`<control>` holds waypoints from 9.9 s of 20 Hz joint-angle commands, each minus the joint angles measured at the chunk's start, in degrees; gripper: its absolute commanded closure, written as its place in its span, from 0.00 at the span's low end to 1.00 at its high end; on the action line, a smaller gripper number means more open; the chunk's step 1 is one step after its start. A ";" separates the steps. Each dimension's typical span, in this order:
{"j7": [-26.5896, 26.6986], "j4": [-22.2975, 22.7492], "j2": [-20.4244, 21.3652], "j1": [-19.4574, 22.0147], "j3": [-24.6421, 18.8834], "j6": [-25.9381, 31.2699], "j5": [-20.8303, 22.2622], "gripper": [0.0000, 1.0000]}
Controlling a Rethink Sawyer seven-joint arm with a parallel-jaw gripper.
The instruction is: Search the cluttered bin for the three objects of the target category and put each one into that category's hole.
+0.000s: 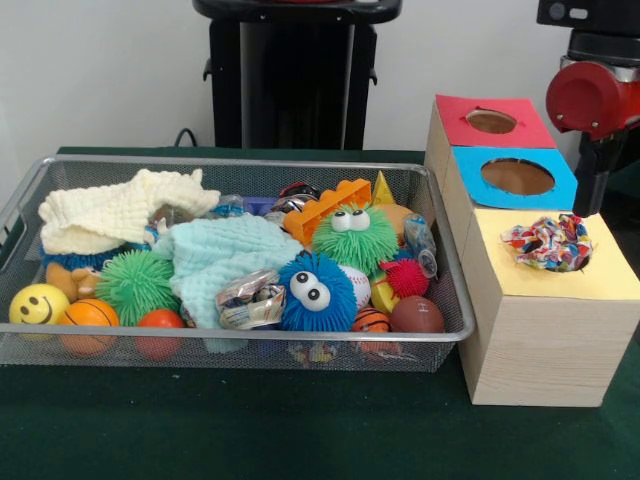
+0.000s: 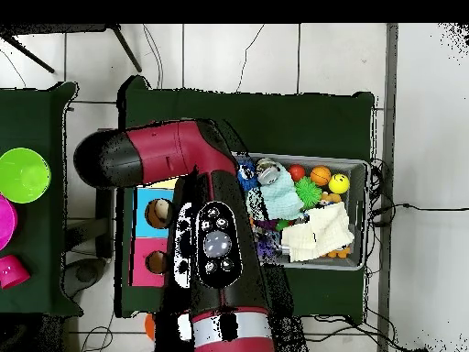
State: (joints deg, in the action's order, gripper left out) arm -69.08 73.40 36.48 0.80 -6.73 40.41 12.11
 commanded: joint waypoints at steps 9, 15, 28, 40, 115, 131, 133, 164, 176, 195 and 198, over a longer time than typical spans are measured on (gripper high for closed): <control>-9.31 3.07 -3.72 1.17 1.27 0.12 0.54 1.00; -10.71 4.94 -4.26 1.29 0.27 -2.47 -0.53 1.00; -9.93 6.60 -5.86 1.46 -1.23 -0.70 -2.39 1.00; -8.64 6.73 -7.55 2.02 -1.67 1.39 -3.90 1.00; 0.48 20.84 4.43 9.91 -4.49 -3.13 -4.86 1.00; 8.12 20.57 5.19 24.39 -10.09 -0.78 -0.73 1.00; 8.71 20.58 5.43 25.71 -10.99 0.16 -0.53 1.00; 3.00 22.83 3.70 30.14 -20.68 -9.21 6.51 0.00; -2.28 24.38 4.93 30.50 -20.57 -17.52 10.07 0.00; -2.05 22.05 0.19 25.63 -15.12 -15.36 15.04 0.00; -1.20 20.95 0.11 24.90 -13.63 -14.03 15.96 0.00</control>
State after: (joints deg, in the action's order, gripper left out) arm -69.08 93.29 39.52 26.50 -23.16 18.58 24.14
